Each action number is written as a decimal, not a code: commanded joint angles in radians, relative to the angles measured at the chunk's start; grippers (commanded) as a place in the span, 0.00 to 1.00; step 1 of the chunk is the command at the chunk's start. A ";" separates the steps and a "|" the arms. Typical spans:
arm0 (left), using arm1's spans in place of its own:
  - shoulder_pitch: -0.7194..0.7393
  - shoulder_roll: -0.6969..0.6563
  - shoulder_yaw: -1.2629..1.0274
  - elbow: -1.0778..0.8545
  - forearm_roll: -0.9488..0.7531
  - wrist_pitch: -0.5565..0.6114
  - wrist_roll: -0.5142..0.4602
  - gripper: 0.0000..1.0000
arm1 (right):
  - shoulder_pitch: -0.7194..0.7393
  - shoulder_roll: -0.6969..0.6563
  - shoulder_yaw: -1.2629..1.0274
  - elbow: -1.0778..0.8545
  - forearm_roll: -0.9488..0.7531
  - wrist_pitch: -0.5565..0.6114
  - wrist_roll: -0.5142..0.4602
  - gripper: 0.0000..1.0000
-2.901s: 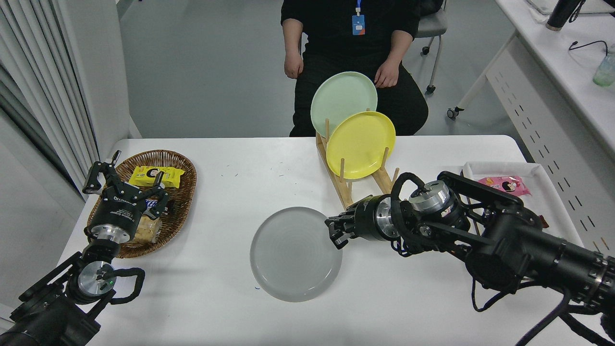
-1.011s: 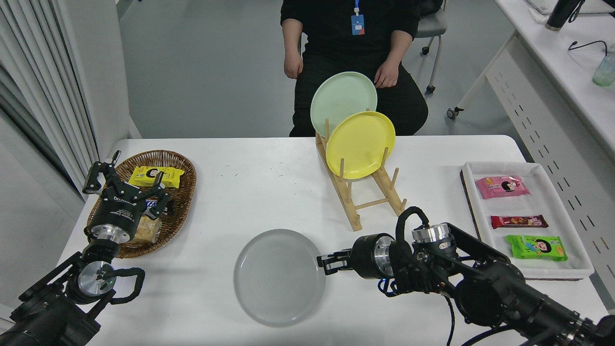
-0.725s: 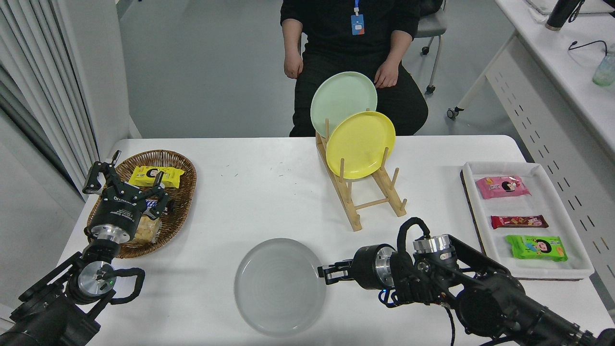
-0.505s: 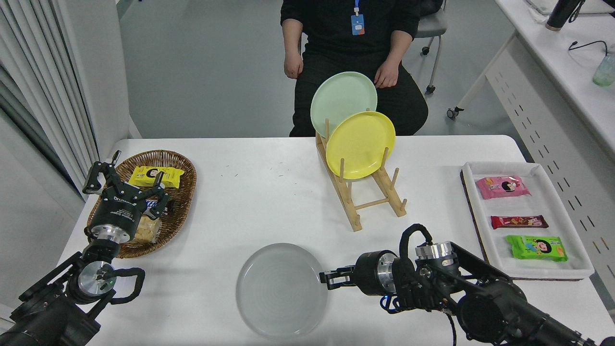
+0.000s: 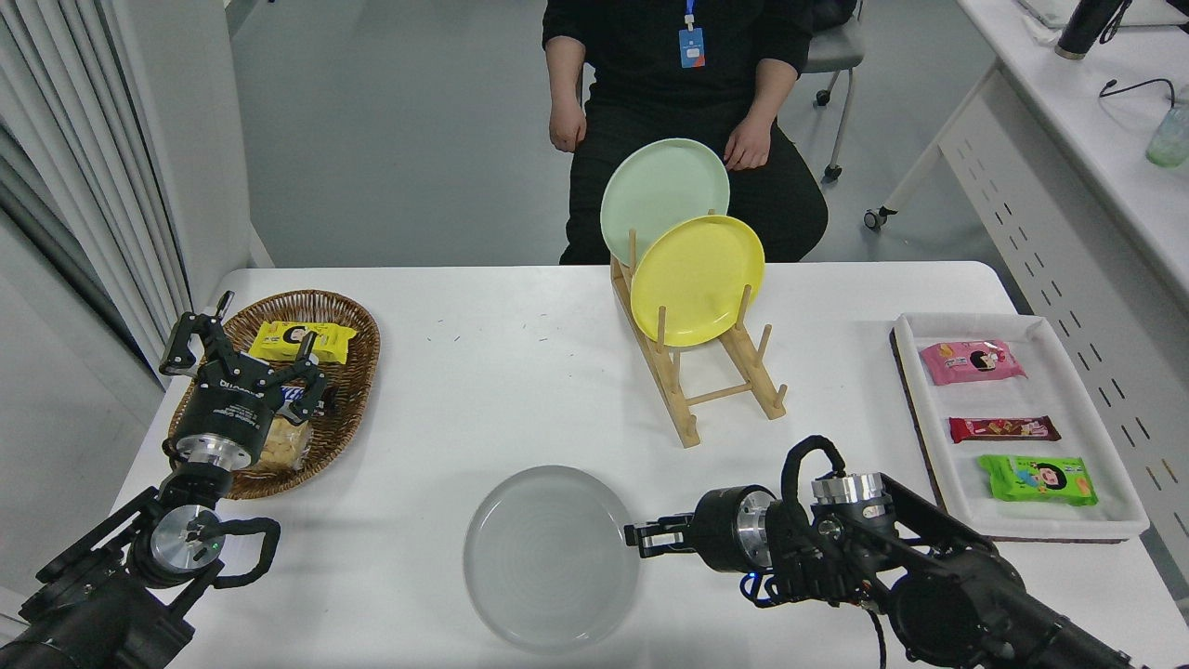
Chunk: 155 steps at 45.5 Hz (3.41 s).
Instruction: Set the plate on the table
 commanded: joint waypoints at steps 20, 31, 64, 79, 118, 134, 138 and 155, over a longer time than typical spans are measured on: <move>0.000 0.000 0.000 0.000 0.000 0.000 0.000 0.98 | -0.025 0.006 -0.005 -0.030 -0.054 0.000 0.002 0.00; 0.000 0.000 0.000 0.000 0.000 0.000 0.000 0.98 | -0.024 0.019 -0.009 -0.030 -0.052 0.000 0.000 0.03; 0.000 0.000 0.000 0.000 0.000 0.000 -0.001 0.98 | -0.013 0.042 0.052 -0.026 -0.083 0.000 -0.001 1.00; 0.000 0.000 0.000 0.000 0.000 0.000 0.000 0.98 | 0.057 0.071 0.104 -0.023 -0.094 0.000 -0.001 1.00; 0.000 0.000 0.000 0.000 0.000 0.000 0.000 0.98 | 0.199 0.065 0.009 -0.039 -0.661 0.727 -0.006 1.00; 0.000 0.000 0.000 0.000 0.000 0.000 0.000 0.98 | 0.242 -0.023 0.012 -0.271 -1.122 1.103 0.002 1.00; 0.000 0.000 0.000 0.000 0.000 0.000 0.000 0.98 | 0.249 -0.043 0.008 -0.286 -1.134 1.111 0.002 1.00; 0.000 0.000 0.000 0.000 0.000 0.000 0.000 0.98 | 0.294 -0.164 0.001 -0.349 -1.256 1.117 0.003 1.00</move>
